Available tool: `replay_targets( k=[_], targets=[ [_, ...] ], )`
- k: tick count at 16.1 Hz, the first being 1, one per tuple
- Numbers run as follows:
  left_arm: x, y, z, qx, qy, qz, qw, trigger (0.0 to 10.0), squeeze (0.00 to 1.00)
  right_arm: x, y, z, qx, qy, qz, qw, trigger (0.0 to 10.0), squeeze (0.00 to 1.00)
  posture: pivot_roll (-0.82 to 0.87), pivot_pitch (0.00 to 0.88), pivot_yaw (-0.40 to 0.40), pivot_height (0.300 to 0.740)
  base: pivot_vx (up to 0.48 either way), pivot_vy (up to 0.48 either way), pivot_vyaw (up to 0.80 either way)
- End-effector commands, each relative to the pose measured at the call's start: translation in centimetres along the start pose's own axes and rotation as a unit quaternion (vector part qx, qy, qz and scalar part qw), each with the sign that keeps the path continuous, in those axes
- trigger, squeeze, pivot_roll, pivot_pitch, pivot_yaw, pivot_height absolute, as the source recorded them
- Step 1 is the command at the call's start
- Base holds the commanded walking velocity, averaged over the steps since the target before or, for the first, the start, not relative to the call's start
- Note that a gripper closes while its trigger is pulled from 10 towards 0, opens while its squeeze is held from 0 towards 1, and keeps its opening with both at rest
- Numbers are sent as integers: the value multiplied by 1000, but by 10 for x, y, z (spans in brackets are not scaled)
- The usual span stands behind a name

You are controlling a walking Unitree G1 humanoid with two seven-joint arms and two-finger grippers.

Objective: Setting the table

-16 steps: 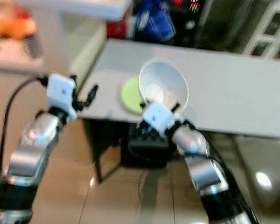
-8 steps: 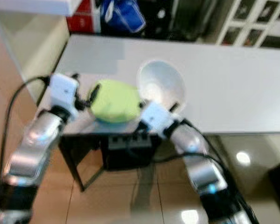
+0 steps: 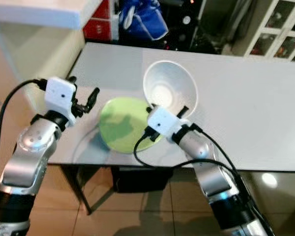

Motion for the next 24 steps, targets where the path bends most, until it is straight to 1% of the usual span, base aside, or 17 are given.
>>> replay_targets(
  k=[1, 3, 5, 7, 9, 10, 11, 13, 15, 18, 20, 21, 23, 24],
  targets=[
    [13, 3, 2, 1, -6, -19, 1000, 10000, 0, 14, -6, -6, -13, -10, -22, 1000, 10000, 0, -22, 0, -57, 740, 0, 0, 0],
    [23, 1, -3, -7, 5, -46, 999, 10000, 0, 12, -12, -3, -3, -8, -11, 1000, 10000, 0, -34, 0, -53, 740, 0, 0, 0],
    [27, -2, -8, -22, 8, -69, 997, 10000, 0, 4, -18, 6, 30, 6, 35, 999, 10000, 0, -16, 0, -50, 740, 0, 0, 0],
    [24, -4, -8, -28, 17, -74, 997, 10000, 0, 3, -19, 6, 40, 16, 55, 998, 10000, 0, -3, 0, -54, 740, 0, 0, 0],
    [18, -8, -6, -40, 26, -86, 995, 10000, 0, -4, -18, 4, 48, 29, 100, 993, 10000, 0, 0, 0, -56, 740, 0, 0, 0],
    [12, -11, -10, -56, 50, -95, 993, 10000, 0, -12, -15, 5, 53, 18, 142, 988, 10000, 0, -6, 0, -55, 740, 0, 0, 0],
    [8, -14, -15, -69, 61, -98, 991, 10000, 0, -18, -13, 10, 64, 13, 166, 984, 10000, 0, -10, 0, -56, 740, 0, 0, 0],
    [-1, -21, -26, -98, 67, -96, 988, 10000, 0, -29, -8, 20, 86, 8, 210, 974, 10000, 0, -12, 0, -61, 740, 0, 0, 0],
    [-4, -27, -33, -118, 76, -97, 985, 10000, 0, -32, 0, 22, 88, -12, 232, 969, 10000, 0, 0, 0, -74, 740, 0, 0, 0],
    [0, -31, -31, -118, 70, -99, 986, 10000, 0, -30, 13, 12, 63, -29, 223, 972, 10000, 0, 8, 0, -82, 740, 0, 0, 0],
    [1, -32, -31, -118, 68, -97, 986, 10000, 0, -23, 20, 1, 33, -38, 200, 979, 10000, 0, -1, 0, -78, 740, 0, 0, 0],
    [5, -31, -30, -114, 64, -97, 987, 10000, 0, -17, 23, -7, 13, -47, 183, 982, 10000, 0, -11, 0, -76, 740, 0, 0, 0],
    [18, -26, -23, -93, 45, -102, 989, 10000, 0, 5, 28, -18, -15, -42, 134, 990, 10000, 0, -20, 0, -71, 740, 0, 0, 0],
    [23, -26, -21, -89, 42, -105, 990, 10000, 0, 12, 28, -21, -22, -44, 121, 991, 10000, 0, -22, 0, -69, 740, 0, 0, 0]
  ],
)
Point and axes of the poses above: a point about 5 cm out from each wrist's last joint towards the gripper, its own y axis pointing out of the wrist towards the gripper, its own z axis along the axis of the wrist's last joint, x = y × z, the point moved 6 cm from there along y, pointing out of the wrist towards the gripper, and after that the axes turned 7 degrees about -y, right-handed, at the moved point
